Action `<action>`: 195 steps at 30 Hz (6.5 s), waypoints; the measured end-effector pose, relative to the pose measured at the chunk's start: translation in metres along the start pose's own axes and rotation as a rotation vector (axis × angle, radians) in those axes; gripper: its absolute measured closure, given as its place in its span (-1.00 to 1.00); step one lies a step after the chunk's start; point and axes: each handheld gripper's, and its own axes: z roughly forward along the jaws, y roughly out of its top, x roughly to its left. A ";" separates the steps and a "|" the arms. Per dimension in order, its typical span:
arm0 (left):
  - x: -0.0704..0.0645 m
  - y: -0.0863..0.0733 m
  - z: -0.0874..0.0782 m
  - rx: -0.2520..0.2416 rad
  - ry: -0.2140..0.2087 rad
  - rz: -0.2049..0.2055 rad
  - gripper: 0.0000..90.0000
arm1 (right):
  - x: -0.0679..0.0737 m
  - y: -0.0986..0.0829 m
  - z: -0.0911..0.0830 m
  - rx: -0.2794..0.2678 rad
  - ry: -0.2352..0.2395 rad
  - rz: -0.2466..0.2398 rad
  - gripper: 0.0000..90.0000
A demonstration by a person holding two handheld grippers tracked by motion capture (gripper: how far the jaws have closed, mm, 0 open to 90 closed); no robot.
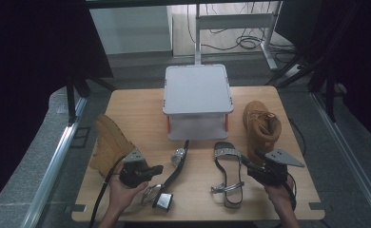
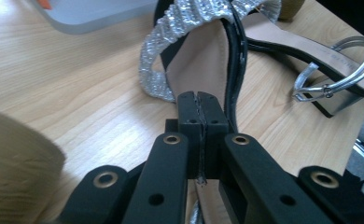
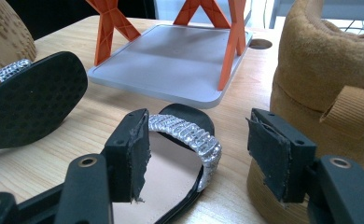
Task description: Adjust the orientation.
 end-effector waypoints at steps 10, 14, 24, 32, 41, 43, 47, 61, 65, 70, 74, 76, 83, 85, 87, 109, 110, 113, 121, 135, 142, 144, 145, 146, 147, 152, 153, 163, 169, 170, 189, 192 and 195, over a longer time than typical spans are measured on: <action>-0.002 0.001 0.008 0.012 -0.039 -0.009 0.99 | -0.002 0.000 0.003 0.009 -0.016 0.007 -0.12; -0.004 0.002 0.011 0.019 -0.055 -0.002 0.99 | -0.002 -0.002 0.004 0.014 -0.021 0.009 -0.12; -0.009 0.003 0.021 0.047 -0.055 0.017 0.99 | -0.004 -0.004 0.000 0.019 -0.036 0.013 -0.12; -0.013 0.005 0.022 0.048 -0.048 0.032 0.99 | -0.005 -0.007 0.000 0.029 -0.048 0.017 -0.13; -0.016 0.005 0.023 0.051 -0.043 0.043 0.99 | -0.005 -0.008 0.000 0.038 -0.050 0.012 -0.12; -0.016 0.005 0.023 0.051 -0.044 0.043 0.99 | -0.005 -0.008 0.000 0.038 -0.051 0.016 -0.12; -0.018 0.006 0.027 0.066 -0.016 0.042 0.99 | -0.005 -0.009 -0.001 0.037 -0.054 0.020 -0.12; -0.041 0.002 0.059 0.147 -0.078 0.089 0.99 | -0.003 -0.009 -0.001 0.030 -0.028 0.004 -0.14; -0.044 0.004 0.059 0.146 -0.073 0.098 0.99 | -0.004 -0.009 -0.002 0.030 -0.030 0.010 -0.14; -0.043 0.007 0.052 0.111 -0.068 0.088 0.99 | -0.007 -0.009 -0.003 0.028 -0.035 0.017 -0.14; -0.049 0.010 0.046 0.092 -0.085 0.096 0.99 | -0.007 -0.009 -0.003 0.029 -0.037 0.019 -0.14; -0.054 0.012 0.043 0.087 -0.099 0.105 0.99 | -0.007 -0.009 -0.004 0.029 -0.037 0.020 -0.14; -0.075 0.021 0.040 0.088 -0.126 0.153 0.99 | -0.009 -0.010 -0.007 0.021 -0.043 0.032 -0.14; -0.079 0.023 0.045 0.103 -0.129 0.150 0.99 | -0.009 -0.011 -0.009 0.021 -0.049 0.039 -0.14; -0.084 0.022 0.056 0.133 -0.146 0.147 0.99 | -0.010 -0.012 -0.009 0.021 -0.052 0.039 -0.14; -0.089 0.011 0.079 0.234 -0.120 0.187 0.99 | -0.009 -0.016 -0.006 0.040 -0.058 0.036 -0.14; -0.089 0.011 0.079 0.235 -0.120 0.185 0.99 | -0.009 -0.016 -0.006 0.040 -0.058 0.035 -0.14; -0.089 0.011 0.080 0.236 -0.120 0.185 0.99 | -0.009 -0.016 -0.006 0.038 -0.059 0.034 -0.14; -0.085 0.012 0.078 0.253 -0.138 0.185 1.00 | -0.008 -0.017 -0.006 0.042 -0.058 0.034 -0.14; -0.068 0.013 0.066 0.298 -0.127 0.170 1.00 | -0.009 -0.019 -0.006 0.050 -0.061 0.034 -0.14; -0.059 0.012 0.060 0.294 -0.104 0.159 1.00 | -0.010 -0.021 -0.004 0.058 -0.062 0.033 -0.14; -0.058 0.011 0.060 0.292 -0.109 0.156 0.99 | -0.010 -0.021 -0.004 0.059 -0.062 0.032 -0.14; -0.058 0.011 0.060 0.292 -0.109 0.158 0.99 | -0.010 -0.021 -0.003 0.059 -0.062 0.030 -0.14; -0.058 0.011 0.059 0.292 -0.109 0.159 0.99 | -0.010 -0.022 -0.003 0.061 -0.062 0.032 -0.14; -0.058 0.011 0.059 0.292 -0.113 0.159 0.92 | -0.010 -0.022 -0.003 0.063 -0.061 0.031 -0.14; -0.062 0.013 0.052 0.254 -0.069 0.181 0.48 | -0.010 -0.022 -0.002 0.062 -0.061 0.030 -0.14; -0.062 0.015 0.049 0.243 -0.052 0.181 0.48 | -0.010 -0.022 -0.003 0.062 -0.061 0.030 -0.14; -0.058 0.020 0.052 0.262 0.086 0.168 -0.18 | -0.009 -0.022 -0.002 0.062 -0.063 0.024 -0.14; -0.060 0.020 0.067 0.339 0.115 0.178 -0.31 | -0.009 -0.022 -0.002 0.063 -0.063 0.024 -0.14; -0.060 0.020 0.069 0.355 0.117 0.179 -0.33 | -0.009 -0.022 -0.002 0.063 -0.063 0.025 -0.14; -0.058 0.016 0.077 0.406 0.195 0.185 -0.08 | -0.010 -0.023 -0.002 0.067 -0.062 0.028 -0.14; -0.055 0.018 0.068 0.383 0.200 0.171 -0.08 | -0.011 -0.023 -0.003 0.064 -0.065 0.030 -0.14; -0.049 0.019 0.057 0.374 0.208 0.156 -0.08 | -0.012 -0.023 -0.004 0.063 -0.066 0.033 -0.14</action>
